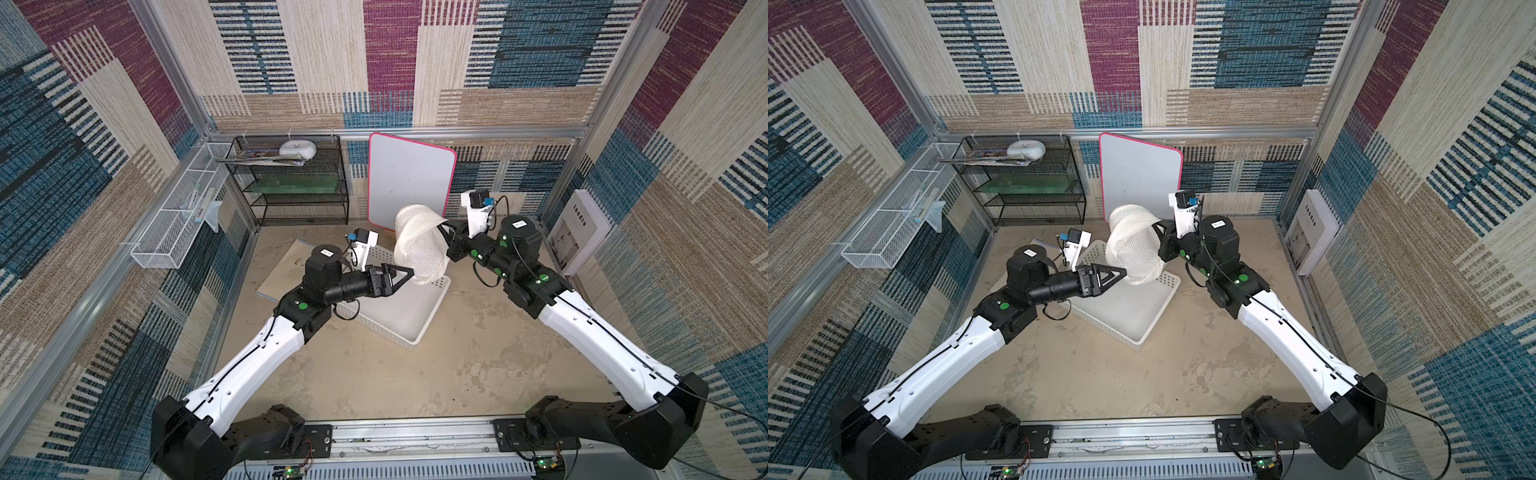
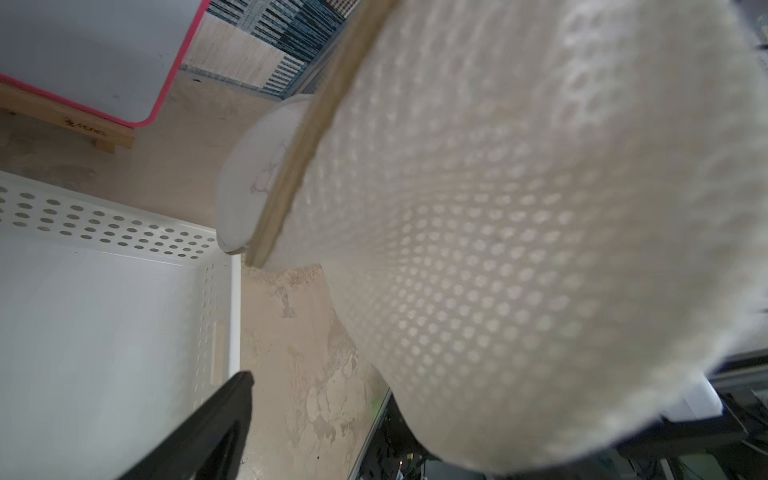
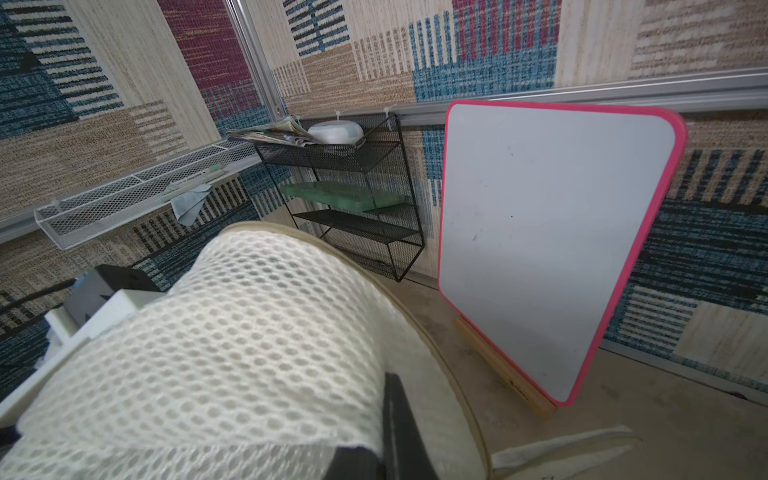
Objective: Turn the laundry bag inside out
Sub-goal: Turn over the laundry bag.
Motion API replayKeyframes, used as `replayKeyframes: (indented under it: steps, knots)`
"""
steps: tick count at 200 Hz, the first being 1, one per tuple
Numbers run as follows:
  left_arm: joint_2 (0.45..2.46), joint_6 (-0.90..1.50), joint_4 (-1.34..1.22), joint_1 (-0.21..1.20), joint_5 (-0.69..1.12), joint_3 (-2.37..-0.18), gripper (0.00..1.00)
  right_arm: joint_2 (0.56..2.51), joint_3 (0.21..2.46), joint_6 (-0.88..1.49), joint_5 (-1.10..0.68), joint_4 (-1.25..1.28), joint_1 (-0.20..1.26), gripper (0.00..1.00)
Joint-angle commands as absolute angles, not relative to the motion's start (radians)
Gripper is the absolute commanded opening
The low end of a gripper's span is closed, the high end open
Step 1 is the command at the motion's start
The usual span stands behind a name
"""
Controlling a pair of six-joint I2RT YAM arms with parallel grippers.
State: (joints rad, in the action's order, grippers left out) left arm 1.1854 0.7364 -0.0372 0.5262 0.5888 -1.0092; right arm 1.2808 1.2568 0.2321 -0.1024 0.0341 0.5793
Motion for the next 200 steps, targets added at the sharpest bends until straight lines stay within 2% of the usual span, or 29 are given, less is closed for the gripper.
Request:
replayKeyframes:
  steps: [1, 37, 68, 79, 127, 139, 148, 170, 183, 200]
  knots:
    - [1.174, 0.796, -0.16, 0.559, 0.45, -1.015, 0.92, 1.3, 1.29, 0.288, -0.029, 0.036, 0.618, 0.0]
    - [1.184, 0.786, -0.201, 0.605, 0.348, -1.029, 0.92, 1.339, 1.333, 0.324, 0.038, 0.02, 0.687, 0.0]
    - [1.185, 0.784, -0.193, 0.627, 0.246, -1.031, 0.78, 1.384, 1.382, 0.349, 0.116, -0.019, 0.707, 0.0]
    - [1.175, 0.778, -0.184, 0.632, 0.207, -1.023, 0.67, 1.398, 1.395, 0.348, 0.148, -0.038, 0.709, 0.0]
    - [1.145, 0.71, -0.15, 0.635, 0.118, -1.015, 0.01, 1.379, 1.377, 0.308, 0.123, -0.042, 0.707, 0.0]
    - [1.15, 0.675, -0.112, 0.633, 0.131, -1.045, 0.0, 1.368, 1.376, 0.268, 0.085, -0.055, 0.704, 0.0]
    - [1.156, 0.647, -0.085, 0.63, 0.15, -1.07, 0.0, 1.356, 1.379, 0.24, 0.042, -0.07, 0.691, 0.12]
    - [1.176, 0.575, -0.011, 0.592, 0.273, -1.135, 0.0, 1.312, 1.367, 0.187, -0.171, -0.114, 0.606, 0.51]
    - [1.192, 0.535, 0.019, 0.554, 0.398, -1.161, 0.0, 1.289, 1.359, 0.183, -0.317, -0.138, 0.533, 0.64]
    - [1.22, 0.475, 0.069, 0.515, 0.559, -1.19, 0.0, 1.261, 1.343, 0.175, -0.489, -0.152, 0.457, 0.74]
